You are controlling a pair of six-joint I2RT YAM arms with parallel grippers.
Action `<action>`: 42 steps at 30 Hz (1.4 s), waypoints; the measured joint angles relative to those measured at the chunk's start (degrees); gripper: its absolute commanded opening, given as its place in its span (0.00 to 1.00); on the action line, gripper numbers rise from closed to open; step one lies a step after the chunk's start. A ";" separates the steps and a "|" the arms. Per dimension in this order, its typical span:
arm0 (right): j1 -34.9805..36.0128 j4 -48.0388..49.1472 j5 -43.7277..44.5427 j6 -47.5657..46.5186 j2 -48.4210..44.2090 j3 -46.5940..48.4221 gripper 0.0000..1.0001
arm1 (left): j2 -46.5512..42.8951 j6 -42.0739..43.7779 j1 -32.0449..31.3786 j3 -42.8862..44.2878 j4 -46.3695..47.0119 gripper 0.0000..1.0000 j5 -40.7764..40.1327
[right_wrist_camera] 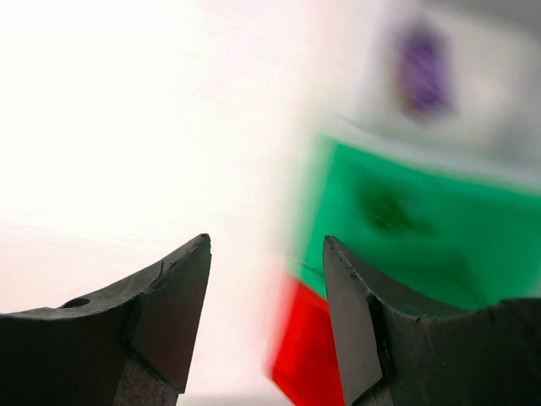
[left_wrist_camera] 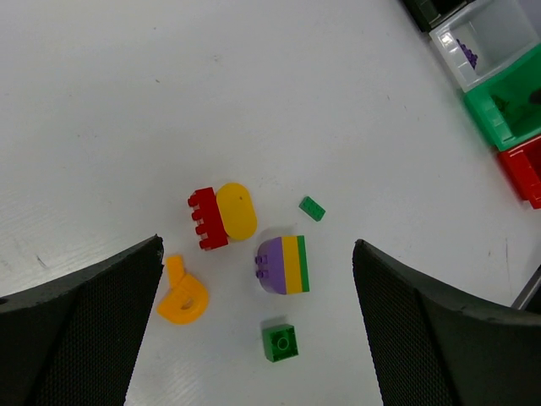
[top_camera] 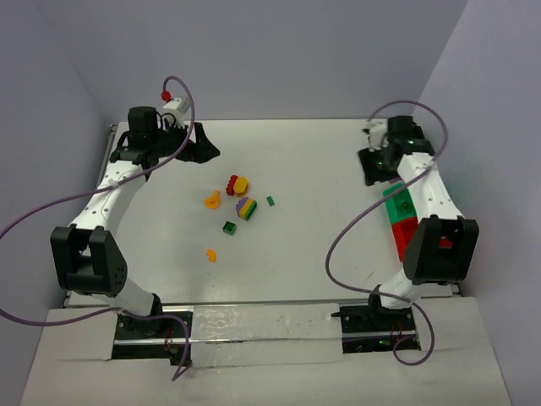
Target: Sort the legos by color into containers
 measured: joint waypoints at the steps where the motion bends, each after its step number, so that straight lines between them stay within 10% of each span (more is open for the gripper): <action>1: 3.69 0.16 -1.46 0.95 -0.32 0.01 0.62 | 0.00 -0.24 0.17 0.00 0.01 0.99 0.17; 14: 37.78 4.36 -5.35 18.06 23.55 13.28 0.62 | 0.00 -3.06 5.29 0.00 -0.68 0.99 -0.30; 31: 41.66 3.87 1.80 23.29 38.26 24.82 0.52 | 0.00 -3.13 6.87 -0.15 -1.28 0.99 -1.49; 42: 41.21 5.66 3.53 22.81 38.74 23.58 0.01 | -0.07 -2.69 6.87 -0.75 -1.32 0.99 -1.90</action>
